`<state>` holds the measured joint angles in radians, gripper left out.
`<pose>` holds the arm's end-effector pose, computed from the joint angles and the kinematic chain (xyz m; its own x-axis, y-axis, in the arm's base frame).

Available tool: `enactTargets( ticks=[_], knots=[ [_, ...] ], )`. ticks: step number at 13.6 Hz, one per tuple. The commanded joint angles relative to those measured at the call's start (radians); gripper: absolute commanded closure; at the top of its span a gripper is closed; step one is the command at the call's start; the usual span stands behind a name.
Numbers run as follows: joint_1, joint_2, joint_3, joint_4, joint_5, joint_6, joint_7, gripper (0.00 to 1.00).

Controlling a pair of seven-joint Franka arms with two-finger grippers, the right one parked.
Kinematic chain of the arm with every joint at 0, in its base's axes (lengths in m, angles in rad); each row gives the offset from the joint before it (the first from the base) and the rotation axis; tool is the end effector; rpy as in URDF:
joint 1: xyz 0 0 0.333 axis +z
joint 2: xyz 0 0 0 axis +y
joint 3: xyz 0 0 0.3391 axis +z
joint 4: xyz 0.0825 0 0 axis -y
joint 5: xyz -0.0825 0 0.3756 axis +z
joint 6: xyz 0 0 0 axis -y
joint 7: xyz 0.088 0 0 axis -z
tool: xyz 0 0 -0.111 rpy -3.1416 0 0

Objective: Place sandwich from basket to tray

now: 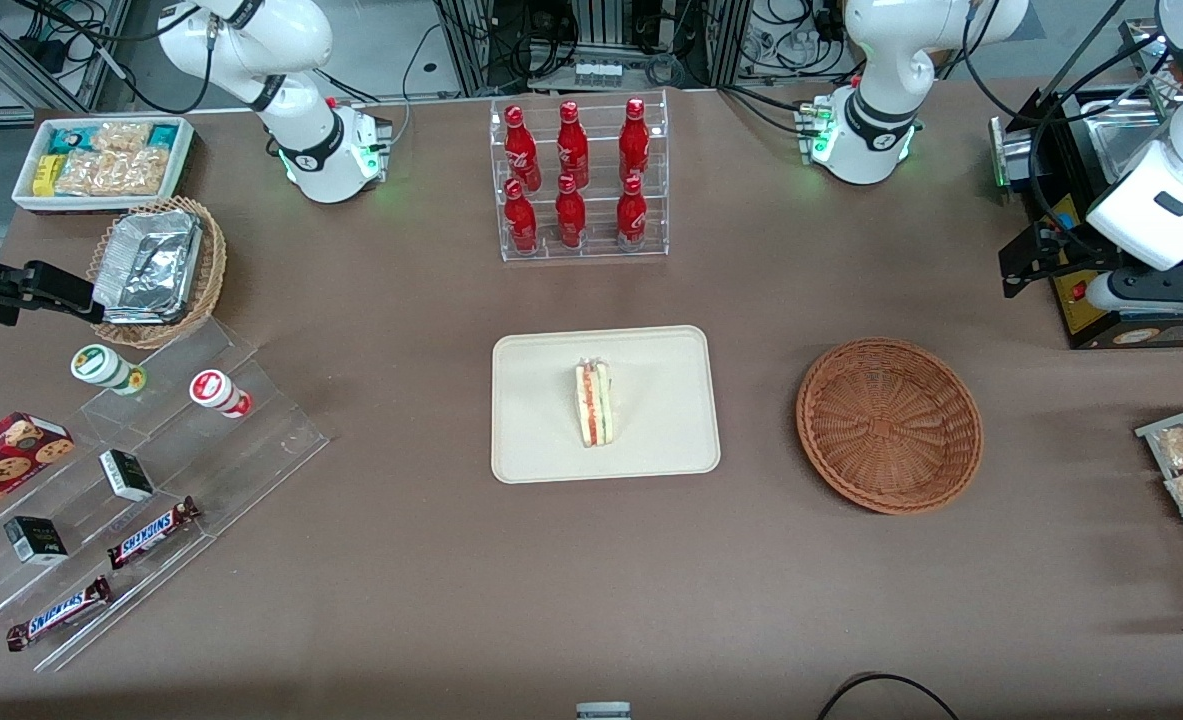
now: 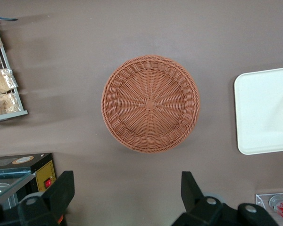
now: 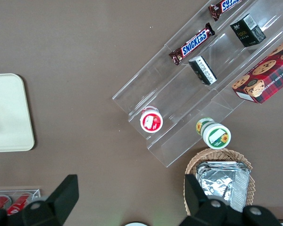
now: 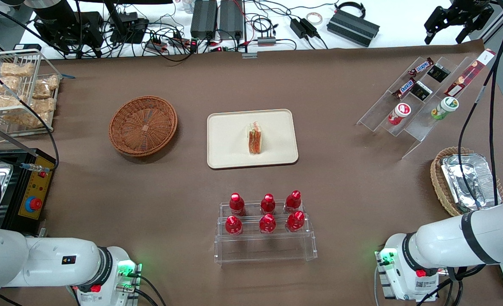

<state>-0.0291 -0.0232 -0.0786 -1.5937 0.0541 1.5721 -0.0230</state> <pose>0.5359 -0.0525 0.6458 0.9964 -0.0847 0.0028 -0.0844 -0.9949 -0.0558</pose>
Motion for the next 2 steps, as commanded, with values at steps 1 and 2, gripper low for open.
enactTargets(
  ticks=[1,2],
  knots=[
    [0.003,0.009,-0.001,0.044,0.000,-0.044,-0.032,0.00],
    [0.003,0.009,0.000,0.047,-0.010,-0.055,-0.032,0.00]
  ],
)
